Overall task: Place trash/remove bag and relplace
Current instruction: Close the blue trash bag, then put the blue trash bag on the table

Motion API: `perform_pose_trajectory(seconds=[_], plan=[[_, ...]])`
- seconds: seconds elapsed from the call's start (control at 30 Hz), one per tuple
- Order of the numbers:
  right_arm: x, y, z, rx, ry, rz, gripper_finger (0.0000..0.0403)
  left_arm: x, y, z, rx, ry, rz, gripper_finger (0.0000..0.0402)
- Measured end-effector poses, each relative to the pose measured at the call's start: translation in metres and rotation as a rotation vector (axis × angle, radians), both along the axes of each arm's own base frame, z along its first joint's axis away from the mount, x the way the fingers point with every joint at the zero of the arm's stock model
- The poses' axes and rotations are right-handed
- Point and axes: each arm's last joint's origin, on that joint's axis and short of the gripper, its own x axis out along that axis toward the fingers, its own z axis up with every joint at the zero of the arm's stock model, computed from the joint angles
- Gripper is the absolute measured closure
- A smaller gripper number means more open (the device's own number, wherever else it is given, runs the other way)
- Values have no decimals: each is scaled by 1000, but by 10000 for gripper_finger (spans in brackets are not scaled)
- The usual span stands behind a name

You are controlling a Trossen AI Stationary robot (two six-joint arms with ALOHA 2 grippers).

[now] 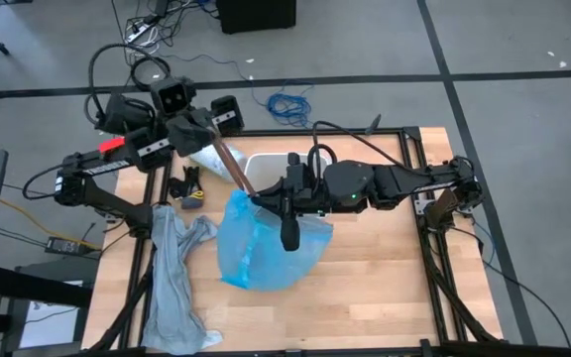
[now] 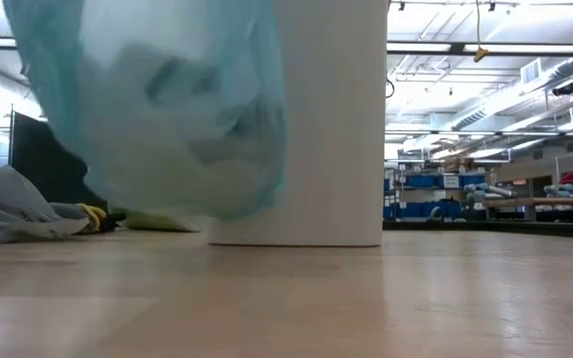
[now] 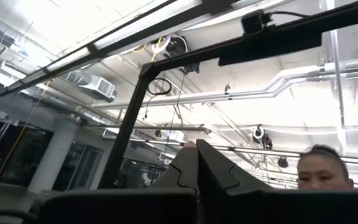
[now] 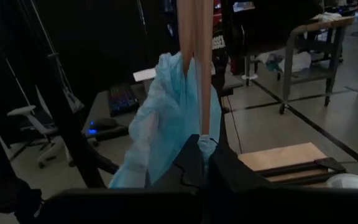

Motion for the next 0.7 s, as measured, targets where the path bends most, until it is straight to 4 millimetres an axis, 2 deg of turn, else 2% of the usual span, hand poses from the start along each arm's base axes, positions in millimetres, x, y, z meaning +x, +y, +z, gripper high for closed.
perform_pose_trajectory(seconds=[0.27,0.33,0.5,0.7], plan=[[3,-3,-1,-88,-20,-44,387,-16,5,21,4,-66,54,396],[-1,-7,8,-144,-67,-92,373,-19,5,22,-1,-72,61,396],[-33,-25,43,-195,-165,-240,335,-21,4,23,24,-72,47,396],[-74,-36,78,-197,-281,-246,297,-18,10,20,45,-47,63,396]])
